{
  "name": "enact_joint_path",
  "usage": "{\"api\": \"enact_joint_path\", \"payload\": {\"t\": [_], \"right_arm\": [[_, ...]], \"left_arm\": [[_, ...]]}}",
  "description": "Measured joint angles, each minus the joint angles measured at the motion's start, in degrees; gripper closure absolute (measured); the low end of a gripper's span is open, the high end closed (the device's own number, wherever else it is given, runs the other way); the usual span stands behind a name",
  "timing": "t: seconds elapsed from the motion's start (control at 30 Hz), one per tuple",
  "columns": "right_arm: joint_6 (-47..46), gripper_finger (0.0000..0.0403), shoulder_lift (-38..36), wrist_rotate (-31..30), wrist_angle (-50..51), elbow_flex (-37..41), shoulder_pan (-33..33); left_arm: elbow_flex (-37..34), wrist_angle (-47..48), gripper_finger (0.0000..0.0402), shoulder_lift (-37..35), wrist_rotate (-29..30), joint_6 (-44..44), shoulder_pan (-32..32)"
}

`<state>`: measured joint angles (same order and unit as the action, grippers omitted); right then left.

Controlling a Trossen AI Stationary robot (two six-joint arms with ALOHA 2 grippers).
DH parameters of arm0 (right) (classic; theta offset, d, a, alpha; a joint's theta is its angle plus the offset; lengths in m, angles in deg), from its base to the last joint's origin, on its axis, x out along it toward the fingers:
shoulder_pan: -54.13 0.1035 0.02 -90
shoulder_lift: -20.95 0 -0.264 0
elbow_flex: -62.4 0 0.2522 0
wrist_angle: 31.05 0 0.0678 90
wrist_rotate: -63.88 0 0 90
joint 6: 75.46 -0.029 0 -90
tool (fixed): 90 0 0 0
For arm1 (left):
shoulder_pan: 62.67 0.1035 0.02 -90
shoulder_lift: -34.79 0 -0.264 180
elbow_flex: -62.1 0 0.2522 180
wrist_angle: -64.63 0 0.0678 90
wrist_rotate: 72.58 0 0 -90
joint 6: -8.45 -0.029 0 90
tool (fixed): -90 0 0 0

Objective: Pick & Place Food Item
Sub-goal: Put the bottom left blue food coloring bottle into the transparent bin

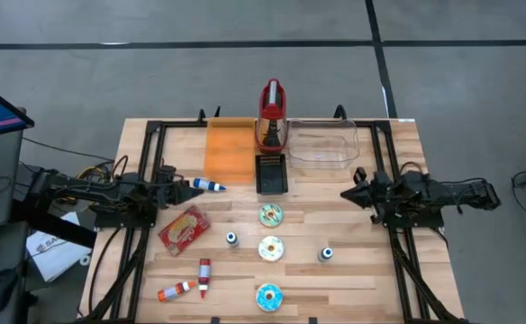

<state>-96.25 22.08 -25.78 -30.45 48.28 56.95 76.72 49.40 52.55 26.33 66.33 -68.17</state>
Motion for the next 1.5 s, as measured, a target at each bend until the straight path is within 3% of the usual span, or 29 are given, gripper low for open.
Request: {"api": "enact_joint_path", "payload": {"t": [0.23,0.4,0.57,1.03,1.27,1.5], "right_arm": [[0.2,0.0403,0.0,-1.4,-14.4,0.0,-0.3],[-9.4,0.0403,0.0,-12.7,-16.5,-0.3,-0.3],[-12.2,0.0403,0.0,-19.7,-16.2,-0.9,-0.3],[-13.1,0.0403,0.0,-19.8,-27.6,-1.1,1.7],[-20.7,0.0403,1.2,-15.9,-27.8,-1.1,2.1],[-21.5,0.0403,5.0,-17.9,-29.4,-1.2,5.2]], "left_arm": [[0.0,-1.1,0.0399,1.0,6.7,-0.1,0.0],[0.0,-1.0,0.0399,3.4,7.9,1.1,0.0],[0.0,-1.1,0.0399,5.9,7.9,2.2,0.0],[0.0,-1.1,0.0399,7.9,6.6,2.1,0.0],[0.3,0.6,0.039,12.0,-8.1,6.9,-3.2],[8.4,-0.4,0.0364,20.7,-10.8,7.9,-16.0]]}}
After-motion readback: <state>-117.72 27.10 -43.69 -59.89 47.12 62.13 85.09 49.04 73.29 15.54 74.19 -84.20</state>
